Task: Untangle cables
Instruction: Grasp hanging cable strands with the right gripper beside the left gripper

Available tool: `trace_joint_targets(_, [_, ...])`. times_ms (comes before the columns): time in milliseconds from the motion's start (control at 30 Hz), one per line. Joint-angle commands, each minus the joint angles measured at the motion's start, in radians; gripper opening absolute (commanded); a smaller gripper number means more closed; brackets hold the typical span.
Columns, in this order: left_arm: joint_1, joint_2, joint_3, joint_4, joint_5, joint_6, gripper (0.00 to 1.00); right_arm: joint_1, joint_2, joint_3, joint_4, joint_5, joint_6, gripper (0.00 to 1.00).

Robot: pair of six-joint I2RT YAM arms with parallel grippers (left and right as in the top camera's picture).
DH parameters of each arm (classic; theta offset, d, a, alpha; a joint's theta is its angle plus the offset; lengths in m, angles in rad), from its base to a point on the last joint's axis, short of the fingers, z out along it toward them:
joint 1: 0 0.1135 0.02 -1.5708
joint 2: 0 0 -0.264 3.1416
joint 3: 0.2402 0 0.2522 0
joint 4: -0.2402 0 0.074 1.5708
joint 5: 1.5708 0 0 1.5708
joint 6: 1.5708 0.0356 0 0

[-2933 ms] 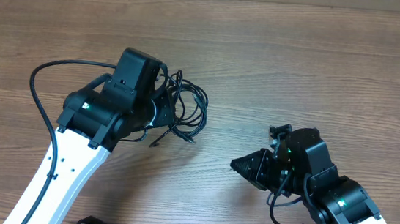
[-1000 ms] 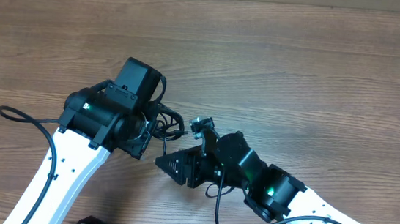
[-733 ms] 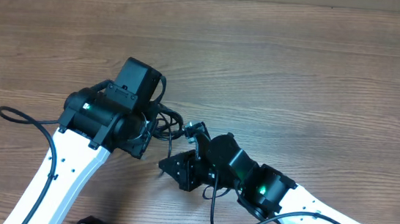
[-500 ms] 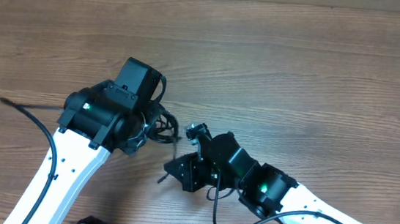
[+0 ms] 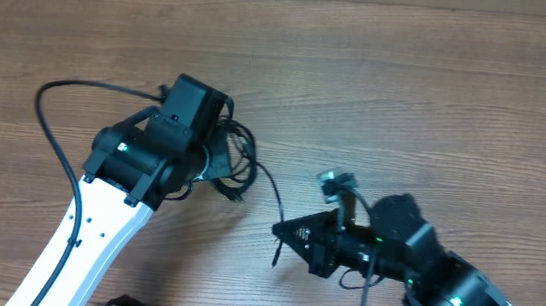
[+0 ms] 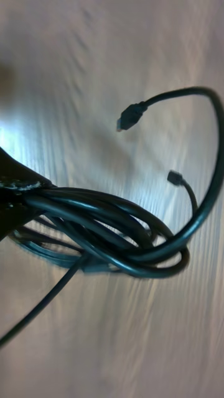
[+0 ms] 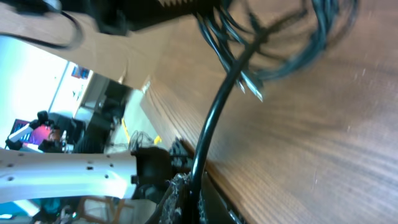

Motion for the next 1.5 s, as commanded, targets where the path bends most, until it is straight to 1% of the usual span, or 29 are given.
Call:
trace_joint_targets(0, [-0.048, 0.0, 0.018, 0.057, 0.188, 0.316, 0.04, -0.034, -0.054, 0.013, 0.005, 0.061, -0.046, 0.04])
trace_joint_targets(100, [-0.086, 0.0, 0.018, 0.076, 0.248, 0.368, 0.04, -0.046, -0.055, 0.013, 0.021, 0.093, -0.042, 0.04])
trace_joint_targets(233, [-0.137, 0.0, 0.018, 0.077, 0.249, 0.372, 0.04, -0.047, -0.042, 0.013, 0.055, 0.151, -0.042, 0.04])
trace_joint_targets(433, [-0.195, 0.0, 0.018, 0.076, 0.249, 0.379, 0.04, -0.047, -0.042, 0.013, 0.087, 0.346, -0.037, 0.04])
trace_joint_targets(533, [-0.206, 0.0, 0.018, 0.076, 0.268, 0.378, 0.04, -0.047, -0.041, 0.013, 0.088, 0.424, 0.002, 0.04])
trace_joint_targets(667, [-0.208, 0.0, 0.018, 0.077, 0.298, 0.378, 0.04, -0.047, -0.007, 0.012, 0.088, 0.517, 0.016, 0.04])
trace_joint_targets(767, [-0.207, 0.0, 0.018, 0.083, 0.325, 0.378, 0.04, -0.047, 0.016, 0.012, 0.089, 0.563, 0.083, 0.04])
trace_joint_targets(900, [-0.207, 0.0, 0.018, 0.108, 0.392, 0.378, 0.04, -0.047, 0.047, 0.012, 0.108, 0.573, 0.17, 0.04])
trace_joint_targets(1133, [-0.207, 0.0, 0.018, 0.128, 0.4, 0.369, 0.05, -0.047, 0.058, 0.012, 0.163, 0.572, 0.306, 0.04])
trace_joint_targets(1200, [-0.207, 0.0, 0.018, 0.132, 0.387, 0.341, 0.04, -0.047, 0.057, 0.012, 0.164, 0.564, 0.341, 0.04])
trace_joint_targets(1267, [-0.207, 0.0, 0.018, 0.144, 0.352, 0.269, 0.04, -0.047, 0.059, 0.012, 0.163, 0.54, 0.379, 0.04])
trace_joint_targets(1333, [-0.206, 0.0, 0.018, 0.156, 0.288, 0.151, 0.04, -0.047, 0.06, 0.012, 0.156, 0.51, 0.41, 0.04])
trace_joint_targets(1367, [-0.206, 0.0, 0.018, 0.158, 0.245, 0.074, 0.04, -0.047, 0.06, 0.012, 0.153, 0.499, 0.417, 0.04])
trace_joint_targets(1467, [-0.205, 0.0, 0.018, 0.158, 0.156, -0.115, 0.04, -0.047, 0.06, 0.012, 0.123, 0.507, 0.424, 0.04])
